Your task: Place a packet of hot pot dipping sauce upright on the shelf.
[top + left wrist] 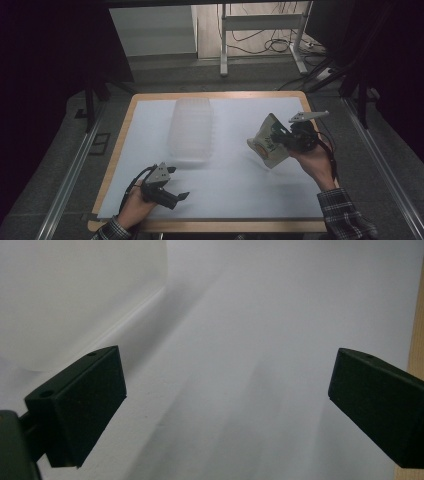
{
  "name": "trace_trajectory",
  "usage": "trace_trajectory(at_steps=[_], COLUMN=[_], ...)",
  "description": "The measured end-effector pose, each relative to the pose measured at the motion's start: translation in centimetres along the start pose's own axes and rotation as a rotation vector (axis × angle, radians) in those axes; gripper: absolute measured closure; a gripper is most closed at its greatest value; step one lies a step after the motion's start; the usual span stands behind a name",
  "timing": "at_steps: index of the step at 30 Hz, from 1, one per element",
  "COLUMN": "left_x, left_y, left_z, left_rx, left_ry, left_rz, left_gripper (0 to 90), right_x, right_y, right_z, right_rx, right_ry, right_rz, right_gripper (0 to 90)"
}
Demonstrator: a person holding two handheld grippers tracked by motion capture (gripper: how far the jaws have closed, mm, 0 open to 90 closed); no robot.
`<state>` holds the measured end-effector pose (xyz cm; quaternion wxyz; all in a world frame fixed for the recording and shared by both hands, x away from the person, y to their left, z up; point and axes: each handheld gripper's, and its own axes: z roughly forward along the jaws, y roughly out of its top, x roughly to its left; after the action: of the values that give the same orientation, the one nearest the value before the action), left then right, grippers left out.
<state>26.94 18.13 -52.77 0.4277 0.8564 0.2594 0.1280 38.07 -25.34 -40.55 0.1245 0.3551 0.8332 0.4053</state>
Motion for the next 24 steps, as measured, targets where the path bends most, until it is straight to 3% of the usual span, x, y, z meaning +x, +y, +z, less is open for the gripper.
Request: trace_trajectory(at_steps=[24], left_x=[0.0], left_y=[0.0], left_z=[-0.1], left_rx=[-0.003], left_ry=[0.002], left_rz=[0.001], left_gripper=[2.0], right_x=[-0.1], right_y=[4.3], right_z=[1.6], right_rx=[-0.021], right_ry=[0.014], right_rz=[-0.059], right_gripper=[89.4])
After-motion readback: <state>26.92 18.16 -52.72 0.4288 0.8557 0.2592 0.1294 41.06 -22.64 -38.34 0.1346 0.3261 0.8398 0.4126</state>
